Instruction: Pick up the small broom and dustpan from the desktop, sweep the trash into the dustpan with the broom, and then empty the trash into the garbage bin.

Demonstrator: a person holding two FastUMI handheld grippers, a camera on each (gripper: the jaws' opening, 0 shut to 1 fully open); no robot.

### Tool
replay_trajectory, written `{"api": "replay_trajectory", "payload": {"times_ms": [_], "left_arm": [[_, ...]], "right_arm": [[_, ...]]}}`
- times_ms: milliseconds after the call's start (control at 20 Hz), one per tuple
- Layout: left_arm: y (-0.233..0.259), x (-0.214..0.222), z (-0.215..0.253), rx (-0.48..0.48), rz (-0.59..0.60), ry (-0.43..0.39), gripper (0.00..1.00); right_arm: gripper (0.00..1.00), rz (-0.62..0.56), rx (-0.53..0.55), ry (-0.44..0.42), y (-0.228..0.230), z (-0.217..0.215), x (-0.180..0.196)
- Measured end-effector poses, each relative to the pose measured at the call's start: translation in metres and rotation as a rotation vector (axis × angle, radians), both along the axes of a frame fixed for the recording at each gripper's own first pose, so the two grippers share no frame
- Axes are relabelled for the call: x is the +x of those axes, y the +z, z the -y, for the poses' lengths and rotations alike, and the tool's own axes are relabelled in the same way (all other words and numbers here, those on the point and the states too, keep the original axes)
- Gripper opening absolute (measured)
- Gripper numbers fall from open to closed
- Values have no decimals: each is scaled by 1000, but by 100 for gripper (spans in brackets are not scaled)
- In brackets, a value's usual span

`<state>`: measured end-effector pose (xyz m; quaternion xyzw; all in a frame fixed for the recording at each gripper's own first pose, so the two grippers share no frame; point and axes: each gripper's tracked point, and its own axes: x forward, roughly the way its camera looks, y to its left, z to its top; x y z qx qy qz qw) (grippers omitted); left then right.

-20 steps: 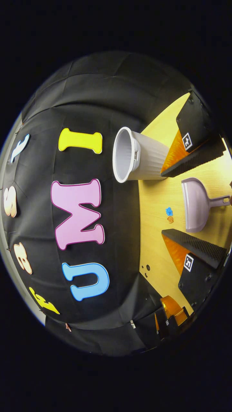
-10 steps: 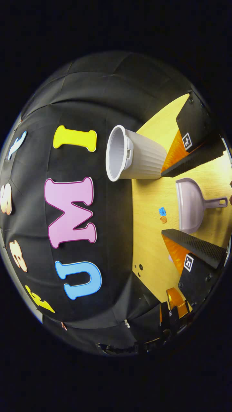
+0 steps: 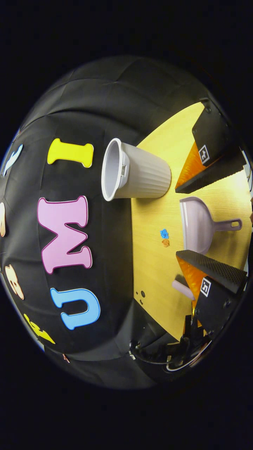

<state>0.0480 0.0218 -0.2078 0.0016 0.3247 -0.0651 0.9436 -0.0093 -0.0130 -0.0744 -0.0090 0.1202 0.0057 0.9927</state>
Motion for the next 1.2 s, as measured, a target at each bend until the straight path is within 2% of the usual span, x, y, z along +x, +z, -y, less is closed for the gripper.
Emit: {"api": "replay_trajectory", "payload": {"times_ms": [350, 650, 750, 850, 1000, 1100, 1150, 1200], "left_arm": [[-53, 17, -6, 77, -189, -23, 95], [-81, 25, -3, 100, -327, -44, 86], [-80, 33, -3, 127, -312, -55, 83], [-80, 35, 1, 131, -314, -66, 76], [-78, 40, 7, 128, -285, -77, 54], [-76, 43, 7, 123, -264, -70, 49], [-79, 43, 7, 116, -260, -61, 38], [-78, 43, 7, 112, -256, -58, 33]], "right_arm": [[100, -67, 36, -6, -31, -1, -9], [99, -130, 117, -61, -59, 13, -7], [99, -146, 122, -76, -67, 17, -7], [99, -171, 115, -82, -76, 19, -10], [99, -218, 111, -67, -88, 13, -11], [99, -242, 94, -49, -93, 8, -13], [99, -254, 85, -39, -95, 5, -15], [99, -269, 78, -28, -98, 1, -15]]}}
